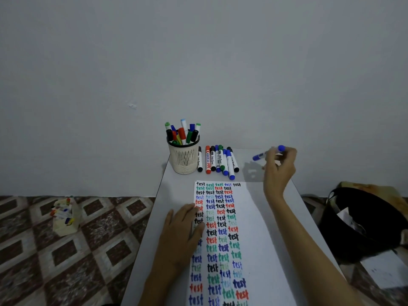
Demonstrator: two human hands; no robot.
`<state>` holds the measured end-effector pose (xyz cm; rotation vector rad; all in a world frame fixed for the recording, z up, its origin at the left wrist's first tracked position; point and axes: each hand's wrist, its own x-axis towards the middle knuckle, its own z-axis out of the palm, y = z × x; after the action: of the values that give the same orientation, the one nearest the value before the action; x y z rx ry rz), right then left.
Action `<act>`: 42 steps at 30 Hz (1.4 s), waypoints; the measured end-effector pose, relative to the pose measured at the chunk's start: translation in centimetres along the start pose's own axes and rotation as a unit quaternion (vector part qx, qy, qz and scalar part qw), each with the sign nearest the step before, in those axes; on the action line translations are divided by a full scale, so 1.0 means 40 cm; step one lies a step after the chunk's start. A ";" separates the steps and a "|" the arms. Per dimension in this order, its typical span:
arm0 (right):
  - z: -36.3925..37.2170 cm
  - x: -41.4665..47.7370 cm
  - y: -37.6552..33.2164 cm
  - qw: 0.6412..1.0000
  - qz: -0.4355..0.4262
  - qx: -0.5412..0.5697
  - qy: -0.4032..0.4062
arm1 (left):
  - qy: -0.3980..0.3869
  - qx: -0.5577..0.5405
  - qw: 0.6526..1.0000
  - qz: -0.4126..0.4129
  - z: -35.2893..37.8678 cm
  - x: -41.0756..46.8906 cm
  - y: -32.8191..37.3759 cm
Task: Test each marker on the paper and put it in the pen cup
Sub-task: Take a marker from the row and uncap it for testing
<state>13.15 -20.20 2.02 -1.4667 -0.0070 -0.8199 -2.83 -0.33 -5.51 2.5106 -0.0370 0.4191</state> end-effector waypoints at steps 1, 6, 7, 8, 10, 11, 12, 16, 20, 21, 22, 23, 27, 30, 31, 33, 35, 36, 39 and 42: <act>-0.006 -0.015 -0.033 0.999 -0.002 0.042 -0.008 | 0.008 -0.017 1.000 -0.001 -0.003 0.000 0.005; -0.049 -0.173 -0.126 0.959 0.078 0.089 -0.258 | 0.032 -0.123 0.992 -0.005 -0.031 -0.006 0.045; -0.056 -0.213 -0.137 0.940 0.101 0.098 -0.310 | 0.024 -0.144 0.989 0.003 -0.034 -0.008 0.050; -0.059 -0.251 -0.145 0.924 0.121 0.107 -0.348 | 0.013 -0.162 0.987 0.014 -0.036 -0.009 0.053; -0.055 -0.310 -0.154 0.898 0.161 0.120 -0.392 | 0.005 -0.189 0.981 0.037 -0.036 -0.016 0.053; -0.050 -0.328 -0.155 0.891 0.177 0.116 -0.402 | 0.011 -0.196 0.980 0.044 -0.036 -0.020 0.052; -0.044 -0.338 -0.150 0.889 0.185 0.101 -0.407 | 0.019 -0.199 0.978 0.050 -0.036 -0.022 0.050; -0.036 -0.339 -0.141 0.887 0.194 0.071 -0.413 | 0.012 -0.204 0.977 0.057 -0.041 -0.026 0.048; -0.048 -0.336 -0.142 0.872 0.218 0.106 -0.426 | 0.016 -0.196 0.978 0.071 -0.045 -0.032 0.050; -0.048 -0.336 -0.141 0.866 0.226 0.120 -0.429 | 0.019 -0.203 0.976 0.072 -0.046 -0.034 0.049; -0.050 -0.335 -0.139 0.861 0.231 0.137 -0.431 | 0.021 -0.213 0.974 0.071 -0.047 -0.034 0.050; -0.051 -0.331 -0.139 0.858 0.230 0.150 -0.435 | 0.019 -0.224 0.972 0.067 -0.049 -0.034 0.051; -0.058 -0.310 -0.155 0.851 0.177 0.127 -0.478 | 0.016 -0.242 0.969 0.054 -0.052 -0.033 0.052; -0.058 -0.258 -0.162 0.875 0.183 0.160 -0.419 | 0.021 -0.211 0.976 0.055 -0.051 -0.034 0.046; -0.057 -0.224 -0.156 0.889 0.197 0.191 -0.367 | 0.023 -0.199 0.978 0.051 -0.048 -0.033 0.043; -0.054 -0.141 -0.128 0.907 0.224 0.245 -0.260 | 0.032 -0.159 0.986 0.044 -0.040 -0.029 0.035; -0.053 -0.070 -0.089 0.920 0.235 0.237 -0.204 | 0.033 -0.112 0.992 0.049 -0.029 -0.026 0.028; -0.053 -0.048 -0.066 0.925 0.239 0.219 -0.198 | 0.030 -0.097 0.993 0.054 -0.022 -0.023 0.025; -0.046 -0.027 -0.009 0.935 0.240 0.129 -0.229 | 0.020 -0.055 0.997 0.056 -0.009 -0.015 0.019; -0.023 -0.030 0.021 0.935 0.230 0.040 -0.266 | 0.006 -0.036 0.998 0.056 -0.008 -0.013 0.018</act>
<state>12.27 -20.51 0.57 -1.4928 -0.0984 -0.0294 -3.50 -0.79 -5.03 2.4420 -0.1847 0.4697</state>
